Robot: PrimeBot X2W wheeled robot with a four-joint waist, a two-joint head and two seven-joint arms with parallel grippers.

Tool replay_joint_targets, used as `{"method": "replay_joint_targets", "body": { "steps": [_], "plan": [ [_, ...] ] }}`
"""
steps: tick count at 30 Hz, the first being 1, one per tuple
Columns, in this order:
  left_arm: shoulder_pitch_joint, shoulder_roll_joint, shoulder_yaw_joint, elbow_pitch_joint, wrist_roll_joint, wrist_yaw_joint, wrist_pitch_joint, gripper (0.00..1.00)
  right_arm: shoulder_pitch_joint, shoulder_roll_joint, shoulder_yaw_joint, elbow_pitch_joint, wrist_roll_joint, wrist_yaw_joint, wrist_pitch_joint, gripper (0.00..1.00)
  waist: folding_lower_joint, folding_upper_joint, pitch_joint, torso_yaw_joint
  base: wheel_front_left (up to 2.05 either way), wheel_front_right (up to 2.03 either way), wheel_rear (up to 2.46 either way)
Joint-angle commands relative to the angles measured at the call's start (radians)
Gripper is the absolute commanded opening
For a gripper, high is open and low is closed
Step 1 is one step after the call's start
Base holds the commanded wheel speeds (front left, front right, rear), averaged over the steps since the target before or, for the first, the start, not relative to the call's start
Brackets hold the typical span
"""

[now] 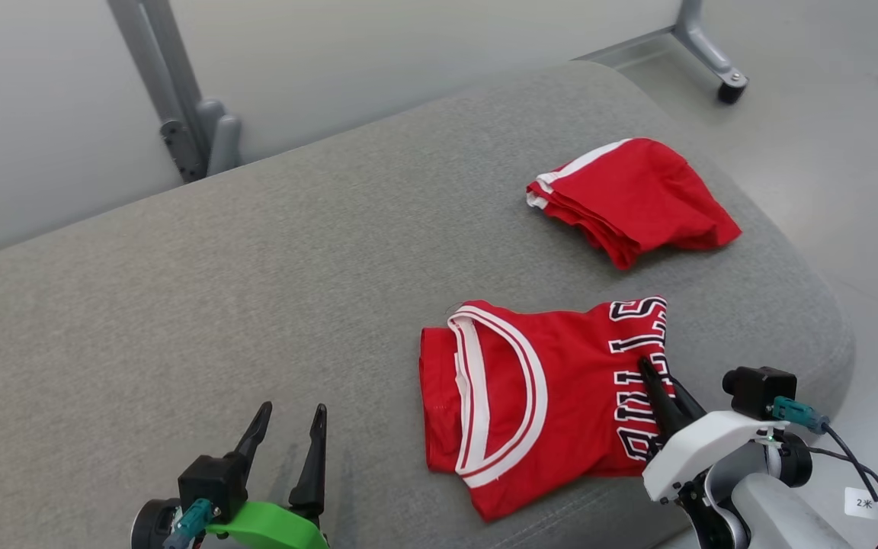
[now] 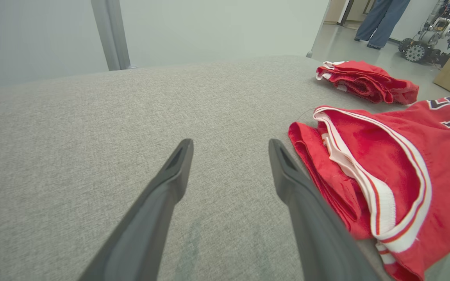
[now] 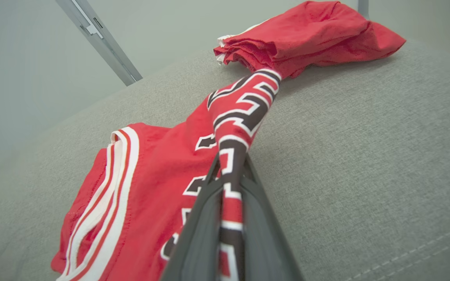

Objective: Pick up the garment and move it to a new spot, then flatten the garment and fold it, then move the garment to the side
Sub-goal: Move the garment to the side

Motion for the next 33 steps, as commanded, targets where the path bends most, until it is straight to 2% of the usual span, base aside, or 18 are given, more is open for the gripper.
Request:
{"method": "replay_joint_targets", "body": {
  "steps": [1, 8, 15, 21, 26, 33],
  "plan": [
    [-0.013, 0.004, 0.0, -0.003, 0.008, -0.003, 0.001, 1.0, 0.005, 0.0, 0.002, -0.006, 0.006, 0.0, -0.003, 0.0, 0.0, -0.0001, 0.021, -0.126, 0.0, 0.0, 0.0],
    [-0.033, 0.004, -0.015, -0.006, 0.017, -0.005, 0.001, 1.0, -0.001, -0.001, 0.013, -0.025, 0.002, 0.0, -0.003, 0.0, 0.0, -0.0001, 0.061, -0.141, 0.0, 0.0, 0.0],
    [-0.07, 0.004, -0.014, 0.007, 0.046, -0.011, 0.001, 1.0, -0.102, 0.006, 0.075, -0.065, -0.009, 0.0, -0.003, 0.0, 0.0, -0.0001, 0.137, -0.07, 0.0, 0.0, 0.0],
    [-0.091, 0.004, -0.001, 0.01, 0.067, -0.015, 0.001, 1.0, -0.257, 0.001, 0.116, -0.111, -0.01, 0.0, -0.003, 0.0, 0.0, -0.0001, 0.182, -0.002, 0.0, 0.0, 0.0],
    [-0.094, 0.004, 0.014, 0.014, 0.083, -0.017, 0.001, 1.0, -0.381, -0.059, 0.1, -0.089, -0.017, 0.0, -0.003, 0.0, 0.0, -0.0001, 0.203, 0.039, 0.0, 0.0, 0.0],
    [-0.117, 0.004, 0.021, 0.01, 0.116, -0.02, 0.001, 1.0, -0.508, -0.172, 0.004, 0.039, -0.071, 0.0, -0.003, 0.0, 0.0, -0.0001, 0.247, 0.087, 0.0, 0.0, 0.0]
  ]
}}
